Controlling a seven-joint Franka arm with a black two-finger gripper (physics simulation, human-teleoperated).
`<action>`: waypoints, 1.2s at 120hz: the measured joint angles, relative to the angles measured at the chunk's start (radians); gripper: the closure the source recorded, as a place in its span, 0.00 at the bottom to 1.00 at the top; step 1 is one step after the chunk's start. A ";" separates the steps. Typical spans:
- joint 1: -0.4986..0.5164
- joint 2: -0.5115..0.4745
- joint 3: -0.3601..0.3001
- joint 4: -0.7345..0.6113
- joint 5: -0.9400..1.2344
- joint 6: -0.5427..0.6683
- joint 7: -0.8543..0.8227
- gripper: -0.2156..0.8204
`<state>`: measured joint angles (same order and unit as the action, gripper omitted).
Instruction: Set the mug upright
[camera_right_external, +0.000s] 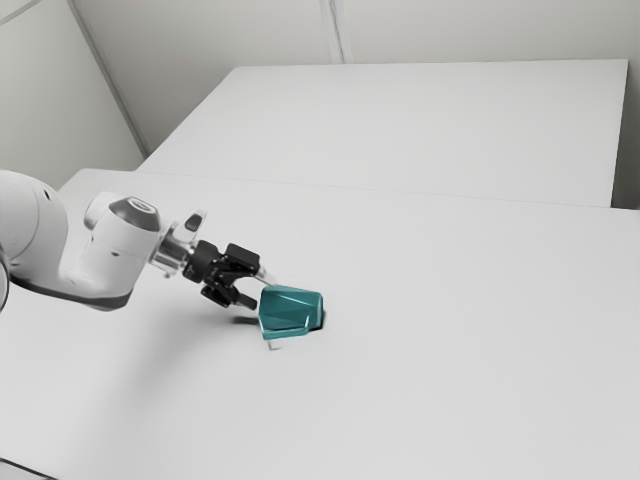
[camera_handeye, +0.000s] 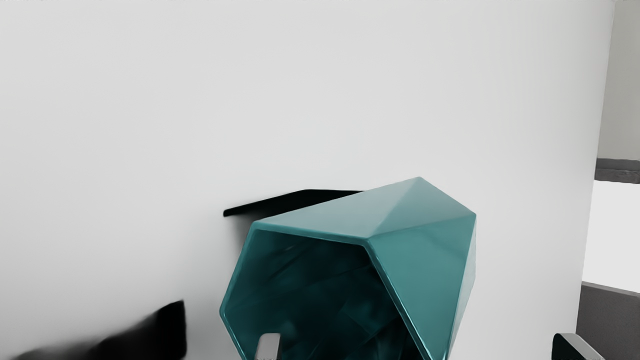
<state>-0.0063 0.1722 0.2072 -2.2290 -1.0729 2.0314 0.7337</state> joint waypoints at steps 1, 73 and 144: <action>0.000 0.000 0.000 -0.001 -0.004 -0.001 0.002 0.24; -0.003 0.000 -0.020 -0.005 -0.078 -0.032 0.101 0.84; -0.003 -0.136 -0.019 0.067 0.129 -0.048 0.126 0.96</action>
<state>-0.0094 0.0357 0.1879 -2.1618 -0.9437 1.9831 0.8599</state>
